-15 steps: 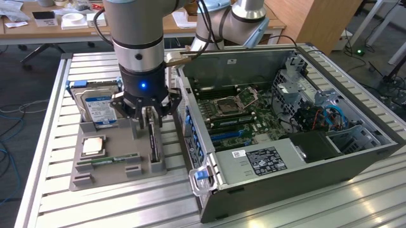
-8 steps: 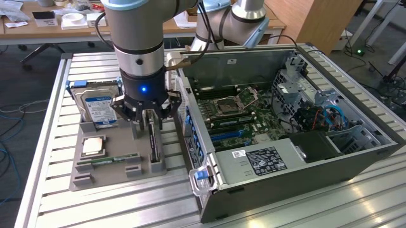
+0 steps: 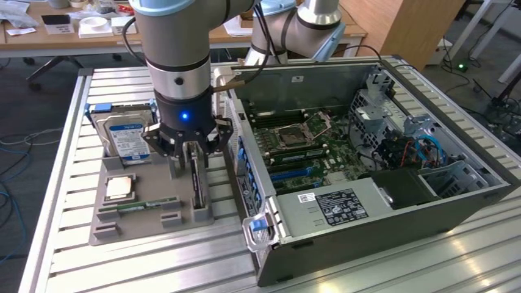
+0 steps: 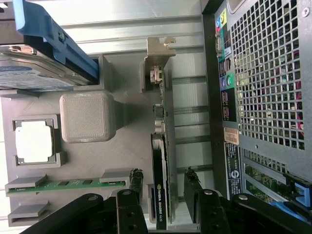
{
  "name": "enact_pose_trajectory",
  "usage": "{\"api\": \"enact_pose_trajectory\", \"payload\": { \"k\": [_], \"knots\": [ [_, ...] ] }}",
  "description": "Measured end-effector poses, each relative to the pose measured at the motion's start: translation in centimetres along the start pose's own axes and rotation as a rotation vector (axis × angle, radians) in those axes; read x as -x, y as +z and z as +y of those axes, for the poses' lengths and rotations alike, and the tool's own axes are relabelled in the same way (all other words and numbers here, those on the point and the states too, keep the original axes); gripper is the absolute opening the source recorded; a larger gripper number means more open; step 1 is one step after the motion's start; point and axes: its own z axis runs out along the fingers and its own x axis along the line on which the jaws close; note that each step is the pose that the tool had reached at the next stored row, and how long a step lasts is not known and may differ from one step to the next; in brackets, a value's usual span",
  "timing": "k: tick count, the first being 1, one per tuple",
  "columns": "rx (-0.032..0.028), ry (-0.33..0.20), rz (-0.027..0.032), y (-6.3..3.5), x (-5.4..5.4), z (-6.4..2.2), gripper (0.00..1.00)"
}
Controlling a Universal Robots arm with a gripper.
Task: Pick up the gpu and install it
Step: 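Pick up the gpu and move the gpu toward the slot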
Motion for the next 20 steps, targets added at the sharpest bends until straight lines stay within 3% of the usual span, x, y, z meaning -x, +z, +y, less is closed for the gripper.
{"api": "enact_pose_trajectory", "payload": {
  "k": [13, 20],
  "knots": [
    [-0.0001, 0.0, 0.0001, 0.35, 0.0, -0.02, 0.47],
    [-0.0001, 0.0, 0.0, 1.1, 0.0, -0.05, 0.47]
  ]
}}
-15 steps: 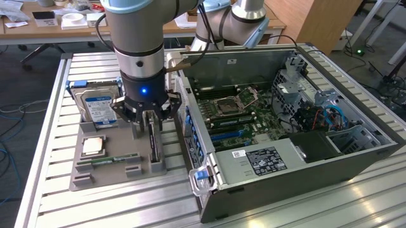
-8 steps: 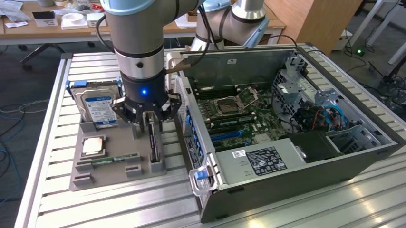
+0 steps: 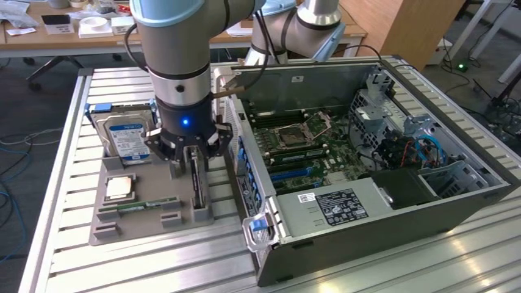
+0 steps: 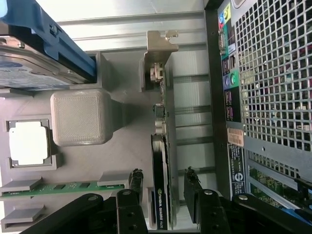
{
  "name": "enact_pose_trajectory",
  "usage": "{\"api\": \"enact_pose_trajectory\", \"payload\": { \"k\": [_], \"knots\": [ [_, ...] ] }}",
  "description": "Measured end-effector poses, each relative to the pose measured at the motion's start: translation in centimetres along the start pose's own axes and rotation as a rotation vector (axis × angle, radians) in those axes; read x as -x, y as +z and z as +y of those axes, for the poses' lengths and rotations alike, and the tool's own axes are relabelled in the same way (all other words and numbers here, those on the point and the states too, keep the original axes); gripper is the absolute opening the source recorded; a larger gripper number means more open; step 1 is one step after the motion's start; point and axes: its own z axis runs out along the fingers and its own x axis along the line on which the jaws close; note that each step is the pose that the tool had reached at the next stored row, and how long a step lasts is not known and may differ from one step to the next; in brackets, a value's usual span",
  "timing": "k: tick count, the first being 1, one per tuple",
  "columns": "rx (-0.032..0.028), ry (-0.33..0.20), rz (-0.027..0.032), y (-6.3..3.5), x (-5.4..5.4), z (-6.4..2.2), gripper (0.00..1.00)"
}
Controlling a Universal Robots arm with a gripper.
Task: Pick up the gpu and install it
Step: 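Pick up the gpu and move the gpu toward the slot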
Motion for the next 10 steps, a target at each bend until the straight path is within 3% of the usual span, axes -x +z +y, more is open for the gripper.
{"api": "enact_pose_trajectory", "payload": {
  "k": [10],
  "knots": [
    [0.0001, 0.0, 0.0, 1.16, 0.0, -0.05, 0.47]
  ]
}}
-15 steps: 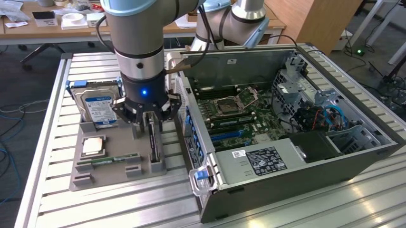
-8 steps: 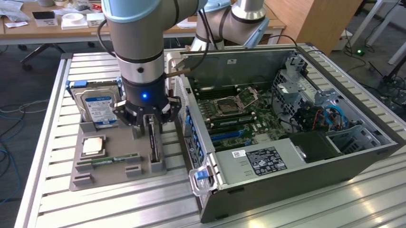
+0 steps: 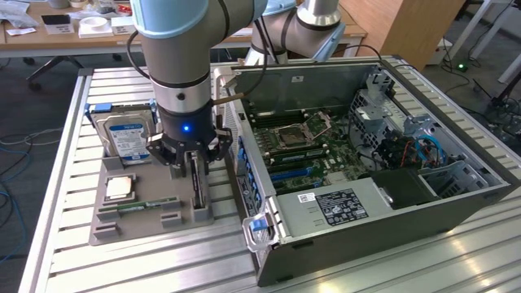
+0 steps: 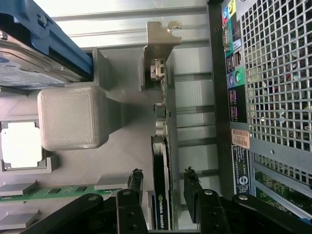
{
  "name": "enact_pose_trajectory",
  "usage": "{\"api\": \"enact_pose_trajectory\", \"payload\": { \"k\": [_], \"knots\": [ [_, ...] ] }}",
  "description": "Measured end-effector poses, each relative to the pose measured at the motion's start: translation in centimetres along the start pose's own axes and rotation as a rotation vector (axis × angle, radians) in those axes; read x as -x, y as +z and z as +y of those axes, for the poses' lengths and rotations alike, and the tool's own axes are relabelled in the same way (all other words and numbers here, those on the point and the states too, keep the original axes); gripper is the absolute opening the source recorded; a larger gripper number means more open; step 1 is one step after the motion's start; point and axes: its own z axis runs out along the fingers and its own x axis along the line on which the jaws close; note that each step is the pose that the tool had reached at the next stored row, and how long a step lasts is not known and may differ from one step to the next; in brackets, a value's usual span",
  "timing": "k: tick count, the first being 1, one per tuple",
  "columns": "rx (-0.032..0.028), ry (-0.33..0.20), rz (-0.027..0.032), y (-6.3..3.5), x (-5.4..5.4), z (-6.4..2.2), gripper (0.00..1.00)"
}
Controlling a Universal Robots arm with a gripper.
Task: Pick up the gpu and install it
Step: 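Pick up the gpu and move the gpu toward the slot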
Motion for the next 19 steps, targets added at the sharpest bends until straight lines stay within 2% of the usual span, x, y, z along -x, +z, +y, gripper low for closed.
{"api": "enact_pose_trajectory", "payload": {
  "k": [19],
  "knots": [
    [0.0001, 0.0, -0.0001, 0.29, -0.01, -0.01, 0.47]
  ]
}}
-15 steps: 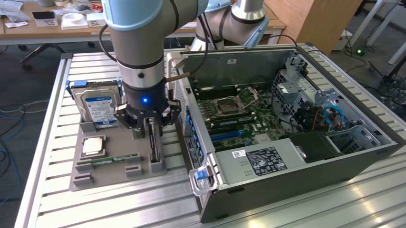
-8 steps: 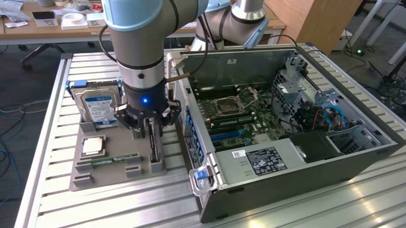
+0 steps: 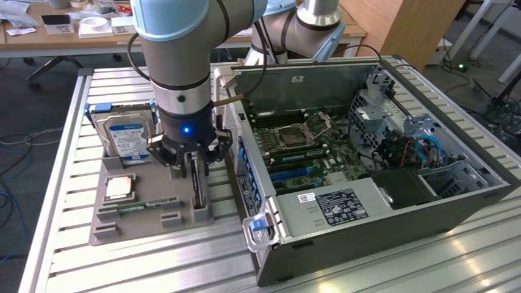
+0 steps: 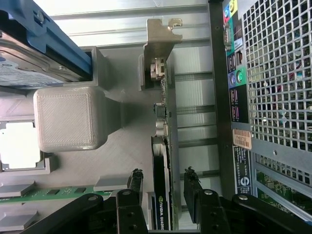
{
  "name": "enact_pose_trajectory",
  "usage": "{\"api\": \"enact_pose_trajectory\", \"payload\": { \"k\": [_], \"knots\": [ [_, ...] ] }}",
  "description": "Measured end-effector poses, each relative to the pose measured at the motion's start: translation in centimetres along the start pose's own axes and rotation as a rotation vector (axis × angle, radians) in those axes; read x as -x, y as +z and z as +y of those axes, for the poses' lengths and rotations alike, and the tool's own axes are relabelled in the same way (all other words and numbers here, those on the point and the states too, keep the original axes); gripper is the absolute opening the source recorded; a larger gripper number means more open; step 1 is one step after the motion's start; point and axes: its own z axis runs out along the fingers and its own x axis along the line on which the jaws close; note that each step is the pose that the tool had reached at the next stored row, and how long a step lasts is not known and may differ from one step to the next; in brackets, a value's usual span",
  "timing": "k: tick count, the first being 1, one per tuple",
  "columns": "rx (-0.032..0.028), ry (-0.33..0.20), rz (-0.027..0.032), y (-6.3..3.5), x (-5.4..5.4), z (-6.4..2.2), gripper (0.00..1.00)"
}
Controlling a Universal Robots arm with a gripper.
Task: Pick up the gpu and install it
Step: 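Pick up the gpu and move the gpu toward the slot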
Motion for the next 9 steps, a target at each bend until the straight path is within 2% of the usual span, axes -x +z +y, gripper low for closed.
{"api": "enact_pose_trajectory", "payload": {
  "k": [9],
  "knots": [
    [-0.0002, 0.0, 0.0001, 0.24, -0.01, -0.01, 0.47]
  ]
}}
